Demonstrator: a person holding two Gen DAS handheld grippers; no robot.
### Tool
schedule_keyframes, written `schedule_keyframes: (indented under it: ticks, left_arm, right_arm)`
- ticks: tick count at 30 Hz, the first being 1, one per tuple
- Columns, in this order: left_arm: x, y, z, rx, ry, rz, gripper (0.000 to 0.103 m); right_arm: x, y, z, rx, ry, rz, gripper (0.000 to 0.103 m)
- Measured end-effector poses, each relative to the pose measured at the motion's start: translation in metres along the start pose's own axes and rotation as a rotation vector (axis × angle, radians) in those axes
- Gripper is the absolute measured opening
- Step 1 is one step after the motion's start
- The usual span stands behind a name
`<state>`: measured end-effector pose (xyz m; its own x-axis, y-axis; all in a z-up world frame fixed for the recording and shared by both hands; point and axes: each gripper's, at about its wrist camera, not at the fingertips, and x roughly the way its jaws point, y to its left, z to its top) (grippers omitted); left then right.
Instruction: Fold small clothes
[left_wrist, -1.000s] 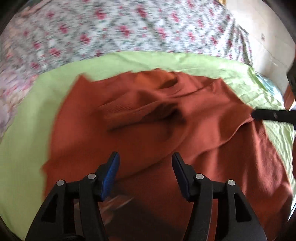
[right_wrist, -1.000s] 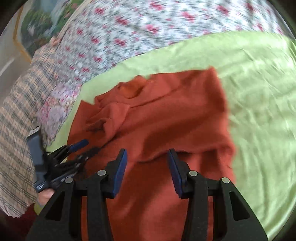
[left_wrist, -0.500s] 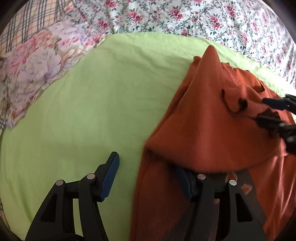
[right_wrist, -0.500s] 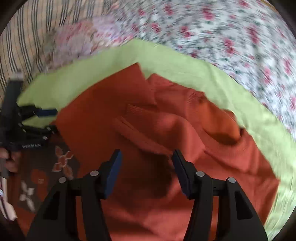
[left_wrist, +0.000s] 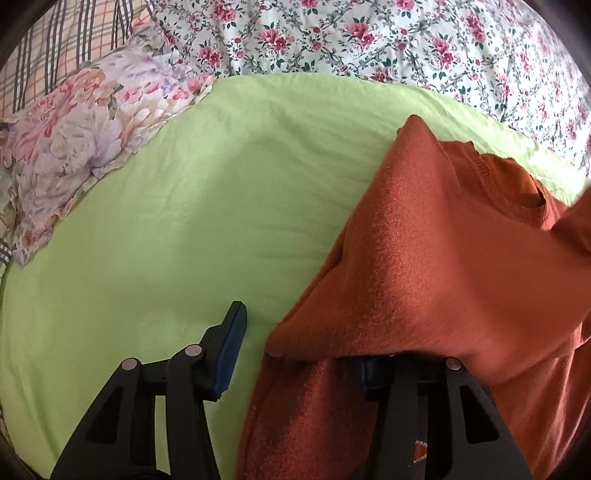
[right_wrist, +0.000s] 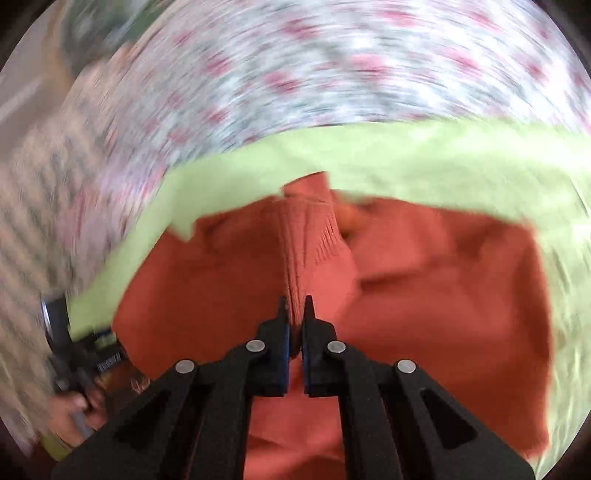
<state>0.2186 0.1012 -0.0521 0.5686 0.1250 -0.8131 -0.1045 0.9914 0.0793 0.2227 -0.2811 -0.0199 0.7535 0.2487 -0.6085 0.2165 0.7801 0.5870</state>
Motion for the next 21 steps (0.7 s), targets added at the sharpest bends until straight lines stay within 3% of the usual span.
schedule_keyframes:
  ticks: [5, 9, 13, 15, 18, 19, 21]
  left_arm:
    - [0.000, -0.003, 0.000, 0.000, -0.003, 0.015, 0.046]
    - [0.000, 0.005, -0.001, -0.048, 0.001, 0.000, 0.046]
    - [-0.001, 0.022, -0.001, -0.145, -0.003, -0.043, 0.046]
    - [0.001, 0.037, -0.003, -0.246, 0.002, -0.101, 0.046]
    - [0.005, 0.045, -0.006, -0.315, 0.019, -0.140, 0.046]
    - [0.004, 0.045, -0.006, -0.318, 0.015, -0.142, 0.046]
    - [0.003, 0.044, -0.008, -0.325, 0.013, -0.149, 0.047]
  right_arm:
    - [-0.024, -0.067, -0.029, 0.208, 0.008, -0.041, 0.006]
    - [-0.029, -0.076, -0.047, 0.227, 0.045, -0.037, 0.006]
    - [-0.031, -0.081, -0.045, 0.282, 0.011, -0.048, 0.024]
    - [-0.034, -0.089, -0.043, 0.324, -0.026, -0.044, 0.025]
    - [-0.031, -0.092, -0.039, 0.333, -0.024, -0.034, 0.021]
    - [-0.029, -0.091, -0.038, 0.318, -0.009, -0.030, 0.007]
    - [-0.036, -0.085, -0.034, 0.287, -0.031, -0.009, 0.007]
